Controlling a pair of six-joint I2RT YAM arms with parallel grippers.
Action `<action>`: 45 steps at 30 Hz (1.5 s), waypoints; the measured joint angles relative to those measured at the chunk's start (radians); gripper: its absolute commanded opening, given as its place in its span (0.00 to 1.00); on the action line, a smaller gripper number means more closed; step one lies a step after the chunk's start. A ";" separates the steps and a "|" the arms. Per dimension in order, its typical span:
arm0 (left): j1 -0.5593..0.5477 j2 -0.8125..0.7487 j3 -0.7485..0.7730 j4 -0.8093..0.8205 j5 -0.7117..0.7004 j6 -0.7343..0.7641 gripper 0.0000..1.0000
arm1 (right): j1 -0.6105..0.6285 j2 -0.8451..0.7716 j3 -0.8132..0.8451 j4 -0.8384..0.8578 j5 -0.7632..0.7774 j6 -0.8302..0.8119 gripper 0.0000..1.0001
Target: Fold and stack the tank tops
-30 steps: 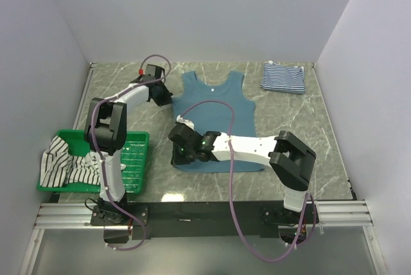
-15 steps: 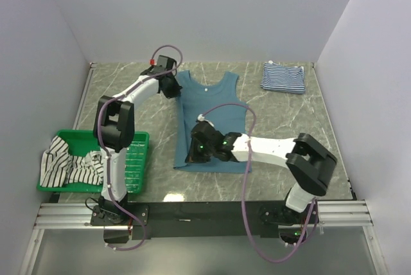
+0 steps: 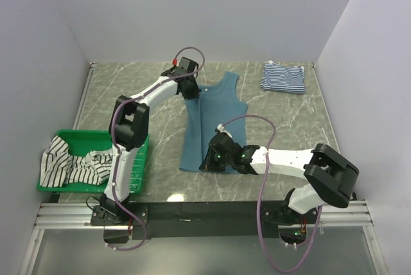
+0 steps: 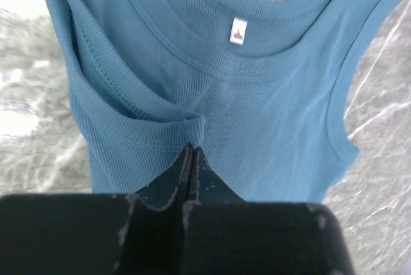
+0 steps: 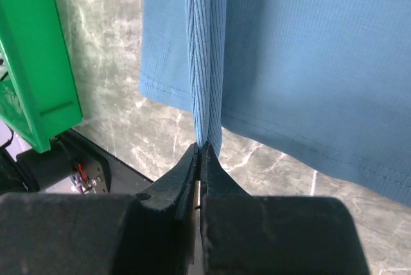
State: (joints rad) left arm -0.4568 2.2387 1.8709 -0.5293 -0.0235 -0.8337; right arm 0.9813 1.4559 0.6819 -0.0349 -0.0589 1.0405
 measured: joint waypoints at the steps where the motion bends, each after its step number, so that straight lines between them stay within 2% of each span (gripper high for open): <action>1: -0.005 0.006 0.002 0.000 0.000 0.000 0.00 | 0.000 -0.004 -0.009 0.007 0.005 0.005 0.00; 13: -0.022 0.037 0.027 -0.018 -0.001 0.010 0.00 | 0.000 -0.035 -0.072 0.051 0.033 0.042 0.00; 14: -0.023 0.039 0.027 -0.018 -0.001 0.012 0.03 | -0.002 -0.035 -0.076 0.055 0.034 0.044 0.01; 19: -0.023 0.052 0.027 -0.008 0.007 0.039 0.19 | -0.004 -0.041 -0.112 0.066 0.045 0.060 0.22; 24: -0.023 0.052 0.027 0.044 0.027 0.076 0.42 | -0.004 -0.082 -0.128 0.032 0.055 0.069 0.44; 26: -0.023 0.049 0.022 0.070 0.029 0.090 0.46 | -0.004 -0.121 -0.127 0.006 0.074 0.068 0.47; 33: 0.014 -0.045 -0.072 0.110 -0.014 0.046 0.36 | -0.004 -0.238 -0.072 -0.116 0.154 0.026 0.44; 35: 0.060 -0.085 -0.096 0.103 -0.040 0.013 0.31 | -0.004 -0.221 -0.022 -0.126 0.163 -0.002 0.38; 37: 0.115 -0.103 -0.095 0.103 -0.069 -0.011 0.27 | -0.004 -0.182 0.042 -0.125 0.163 -0.034 0.34; 41: 0.230 -0.077 -0.028 0.079 -0.099 -0.053 0.11 | -0.004 -0.039 0.179 -0.110 0.148 -0.095 0.24; 45: 0.290 0.000 0.056 0.072 -0.113 -0.079 0.04 | 0.004 0.122 0.285 -0.089 0.114 -0.140 0.22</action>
State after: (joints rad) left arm -0.1665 2.2391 1.9270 -0.4576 -0.1368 -0.9123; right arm 0.9852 1.5780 0.9665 -0.1238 0.0547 0.9005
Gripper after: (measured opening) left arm 0.063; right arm 0.228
